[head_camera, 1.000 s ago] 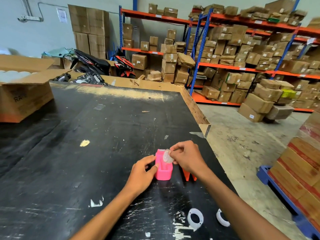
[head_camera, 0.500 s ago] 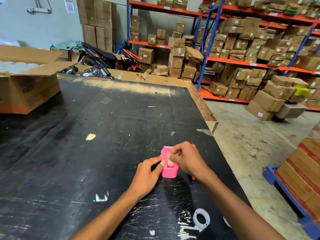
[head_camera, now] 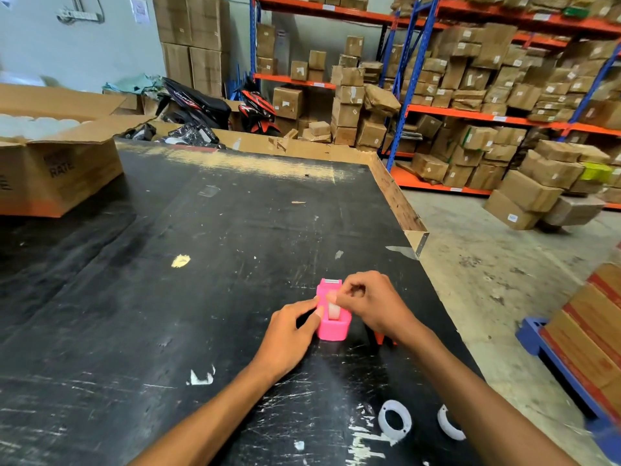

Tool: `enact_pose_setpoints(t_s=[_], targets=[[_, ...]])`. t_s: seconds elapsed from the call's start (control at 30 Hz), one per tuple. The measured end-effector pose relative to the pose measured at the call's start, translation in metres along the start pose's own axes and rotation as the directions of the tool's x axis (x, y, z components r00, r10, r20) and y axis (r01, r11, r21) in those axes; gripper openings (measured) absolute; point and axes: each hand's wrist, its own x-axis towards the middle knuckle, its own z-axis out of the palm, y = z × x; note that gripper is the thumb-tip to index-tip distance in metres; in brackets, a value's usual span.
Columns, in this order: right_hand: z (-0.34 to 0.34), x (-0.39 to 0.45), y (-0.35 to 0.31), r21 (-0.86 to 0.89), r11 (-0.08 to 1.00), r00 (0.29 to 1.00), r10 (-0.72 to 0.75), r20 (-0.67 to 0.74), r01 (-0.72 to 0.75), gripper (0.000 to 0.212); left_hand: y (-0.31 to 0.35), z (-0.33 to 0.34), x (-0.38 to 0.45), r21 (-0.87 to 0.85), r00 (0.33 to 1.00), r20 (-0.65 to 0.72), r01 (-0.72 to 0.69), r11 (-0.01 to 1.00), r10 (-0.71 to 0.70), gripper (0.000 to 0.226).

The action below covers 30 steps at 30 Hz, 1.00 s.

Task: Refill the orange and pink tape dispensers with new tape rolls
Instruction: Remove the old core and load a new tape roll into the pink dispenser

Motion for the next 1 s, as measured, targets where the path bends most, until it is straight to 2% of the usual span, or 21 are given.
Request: enact_pose_setpoints(t_s=[0.1, 0.2, 0.27, 0.37, 0.43, 0.67, 0.8, 0.87, 1.0], targets=[[-0.002, 0.006, 0.004, -0.016, 1.000, 0.998, 0.012, 0.066, -0.011, 0.017, 0.003, 0.000, -0.001, -0.001, 1.000, 0.003, 0.001, 1.000, -0.001, 0.031], [-0.005, 0.011, 0.007, -0.069, 0.997, 0.987, 0.041, 0.156, -0.030, 0.030, 0.004, 0.000, -0.003, -0.004, 1.000, 0.006, -0.005, 1.000, 0.005, 0.031], [-0.009, 0.015, 0.006, -0.102, 0.995, 0.978, 0.020, 0.209, 0.002, 0.022, 0.004, -0.001, -0.002, -0.002, 1.000, 0.001, 0.002, 1.000, -0.002, 0.032], [-0.010, 0.019, 0.006, -0.032, 0.998, 0.989, -0.039, 0.146, 0.045, 0.003, 0.003, 0.001, -0.003, -0.007, 1.000, 0.009, 0.010, 1.000, -0.010, 0.031], [-0.013, 0.024, 0.006, -0.014, 0.998, 0.990, -0.057, 0.126, 0.059, 0.009, 0.003, 0.002, -0.003, -0.010, 0.999, -0.005, 0.033, 0.999, -0.033, 0.033], [-0.021, 0.061, 0.012, -0.033, 0.993, 0.987, -0.109, 0.116, 0.113, 0.007, 0.006, 0.003, 0.003, -0.006, 0.999, -0.026, 0.045, 0.999, -0.046, 0.033], [-0.022, 0.074, 0.015, -0.042, 0.995, 0.980, -0.082, 0.183, 0.091, 0.009, 0.006, 0.004, 0.001, -0.014, 0.998, 0.044, -0.038, 0.999, 0.039, 0.045], [-0.020, 0.079, 0.017, -0.056, 0.995, 0.972, -0.074, 0.223, 0.089, 0.009, 0.007, 0.004, 0.000, 0.012, 0.995, 0.068, -0.080, 0.997, 0.079, 0.042], [-0.017, 0.086, 0.021, -0.039, 0.998, 0.956, -0.039, 0.290, 0.053, 0.010, 0.003, 0.003, 0.000, 0.042, 0.994, 0.088, -0.062, 0.997, 0.058, 0.038]])
